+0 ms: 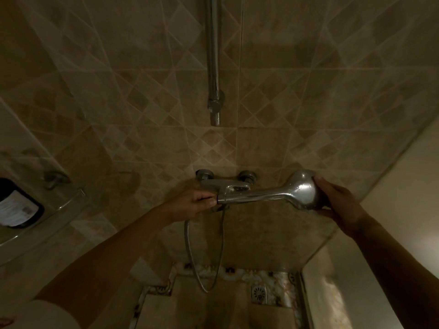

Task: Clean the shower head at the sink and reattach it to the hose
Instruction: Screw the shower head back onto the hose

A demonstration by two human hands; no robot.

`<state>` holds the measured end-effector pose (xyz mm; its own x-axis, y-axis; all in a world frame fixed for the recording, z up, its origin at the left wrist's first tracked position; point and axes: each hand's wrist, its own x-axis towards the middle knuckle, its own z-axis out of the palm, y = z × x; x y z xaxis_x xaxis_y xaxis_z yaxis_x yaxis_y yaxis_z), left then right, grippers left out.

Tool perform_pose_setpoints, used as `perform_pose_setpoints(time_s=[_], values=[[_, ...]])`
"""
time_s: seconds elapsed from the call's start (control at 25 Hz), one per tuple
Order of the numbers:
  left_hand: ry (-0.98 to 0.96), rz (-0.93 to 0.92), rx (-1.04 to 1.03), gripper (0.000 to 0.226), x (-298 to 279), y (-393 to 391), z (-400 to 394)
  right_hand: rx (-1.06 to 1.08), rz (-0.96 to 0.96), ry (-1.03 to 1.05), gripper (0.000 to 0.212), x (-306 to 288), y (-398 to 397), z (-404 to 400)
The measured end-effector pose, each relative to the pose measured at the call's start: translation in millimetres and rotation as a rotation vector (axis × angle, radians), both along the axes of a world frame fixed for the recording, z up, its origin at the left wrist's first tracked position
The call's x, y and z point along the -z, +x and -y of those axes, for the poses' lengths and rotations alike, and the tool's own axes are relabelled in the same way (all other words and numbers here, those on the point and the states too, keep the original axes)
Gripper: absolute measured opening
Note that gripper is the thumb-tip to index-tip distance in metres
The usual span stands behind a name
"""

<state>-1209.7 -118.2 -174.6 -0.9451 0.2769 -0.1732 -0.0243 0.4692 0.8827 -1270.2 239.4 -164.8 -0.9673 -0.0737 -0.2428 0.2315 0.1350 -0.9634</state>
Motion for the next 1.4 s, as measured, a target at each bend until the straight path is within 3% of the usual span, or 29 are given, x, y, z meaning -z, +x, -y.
perform_pose_setpoints(time_s=[0.12,0.4,0.56,0.68,0.76,0.96,1.12,1.2,1.28,1.4], values=[[-0.014,-0.020,-0.023,0.025,3.2,-2.9,3.4,-0.031,0.097,-0.129,0.023,2.3,1.7,1.6],[-0.034,-0.028,-0.037,0.025,8.2,1.8,9.7,-0.153,0.261,-0.572,0.049,15.8,-0.2,-17.6],[-0.104,-0.046,-0.046,0.024,7.7,0.8,8.3,-0.151,0.148,-0.345,0.049,10.9,4.9,-12.0],[-0.121,-0.052,-0.041,0.024,6.7,0.7,7.6,-0.059,-0.002,0.051,0.028,6.3,3.5,-7.8],[-0.127,-0.042,-0.039,0.024,6.3,1.1,7.3,-0.030,-0.061,0.157,0.024,3.7,1.6,-6.7],[-0.120,-0.009,-0.018,0.025,0.6,2.5,3.4,-0.110,-0.060,0.036,0.026,-0.4,0.6,-4.8],[-0.097,0.009,-0.002,0.022,0.6,3.5,5.9,-0.224,0.151,-0.158,0.031,3.1,-1.8,-16.4],[-0.052,0.038,-0.020,0.022,2.2,4.8,8.8,-0.319,0.249,-0.353,0.049,7.2,-3.7,-28.4],[-0.030,0.051,-0.032,0.021,4.6,4.2,11.4,-0.424,0.197,-0.334,0.067,11.9,-1.9,-37.6],[-0.024,0.039,-0.008,0.022,6.1,2.9,10.2,-0.425,0.110,-0.284,0.046,13.2,-2.1,-36.0]])
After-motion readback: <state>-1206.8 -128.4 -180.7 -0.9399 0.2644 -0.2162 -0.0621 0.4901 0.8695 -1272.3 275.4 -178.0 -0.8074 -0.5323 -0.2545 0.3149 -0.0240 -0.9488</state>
